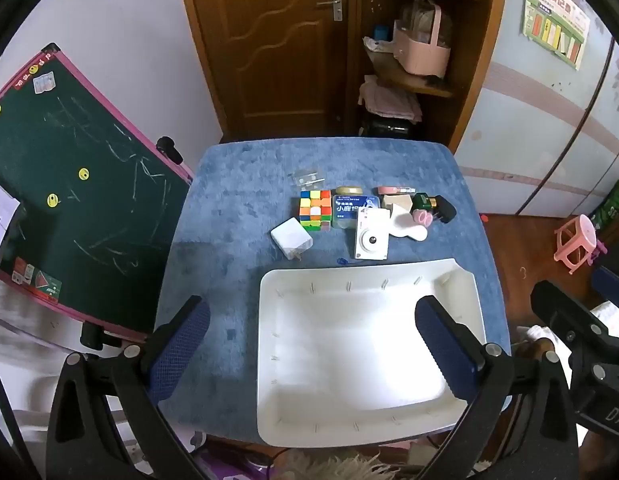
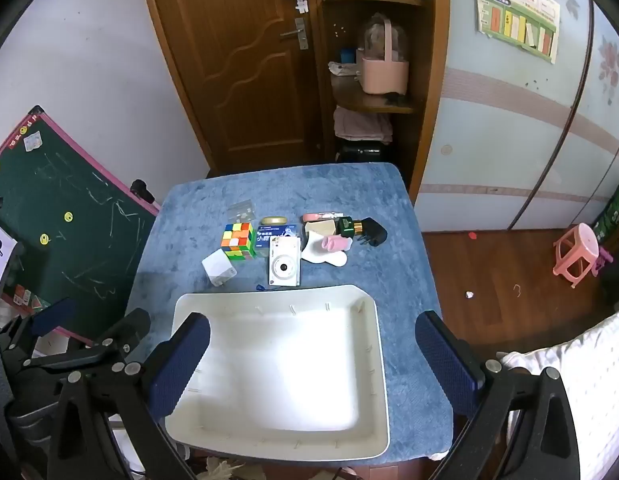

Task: Organize rigid objects

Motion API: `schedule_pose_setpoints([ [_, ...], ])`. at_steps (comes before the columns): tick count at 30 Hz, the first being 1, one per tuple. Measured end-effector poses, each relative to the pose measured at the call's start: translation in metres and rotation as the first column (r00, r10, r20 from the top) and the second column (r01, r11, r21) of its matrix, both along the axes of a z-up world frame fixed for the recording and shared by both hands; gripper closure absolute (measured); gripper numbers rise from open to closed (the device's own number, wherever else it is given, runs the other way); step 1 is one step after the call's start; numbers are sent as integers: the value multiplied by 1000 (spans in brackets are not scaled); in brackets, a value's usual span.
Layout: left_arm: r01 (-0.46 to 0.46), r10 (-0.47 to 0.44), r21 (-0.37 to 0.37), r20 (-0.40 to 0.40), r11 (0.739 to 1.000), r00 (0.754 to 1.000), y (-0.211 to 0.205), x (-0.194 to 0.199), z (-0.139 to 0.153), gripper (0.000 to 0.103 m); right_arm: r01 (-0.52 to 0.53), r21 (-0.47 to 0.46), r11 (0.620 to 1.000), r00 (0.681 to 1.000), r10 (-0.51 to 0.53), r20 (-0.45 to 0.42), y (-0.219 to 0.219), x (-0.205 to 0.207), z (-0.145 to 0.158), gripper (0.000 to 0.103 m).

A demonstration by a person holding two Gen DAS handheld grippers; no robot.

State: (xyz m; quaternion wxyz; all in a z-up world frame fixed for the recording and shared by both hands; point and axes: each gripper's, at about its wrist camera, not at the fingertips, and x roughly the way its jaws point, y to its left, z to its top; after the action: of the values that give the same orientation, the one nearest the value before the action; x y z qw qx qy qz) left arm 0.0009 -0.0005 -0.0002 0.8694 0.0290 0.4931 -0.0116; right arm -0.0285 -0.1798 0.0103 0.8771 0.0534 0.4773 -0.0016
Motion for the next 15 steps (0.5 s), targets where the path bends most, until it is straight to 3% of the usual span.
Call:
schedule_pose_setpoints([
  [15, -2, 2, -29, 2, 1000, 1000, -2, 2, -2, 3, -2, 8, 1000, 1000, 2, 3, -4, 3, -1, 0],
])
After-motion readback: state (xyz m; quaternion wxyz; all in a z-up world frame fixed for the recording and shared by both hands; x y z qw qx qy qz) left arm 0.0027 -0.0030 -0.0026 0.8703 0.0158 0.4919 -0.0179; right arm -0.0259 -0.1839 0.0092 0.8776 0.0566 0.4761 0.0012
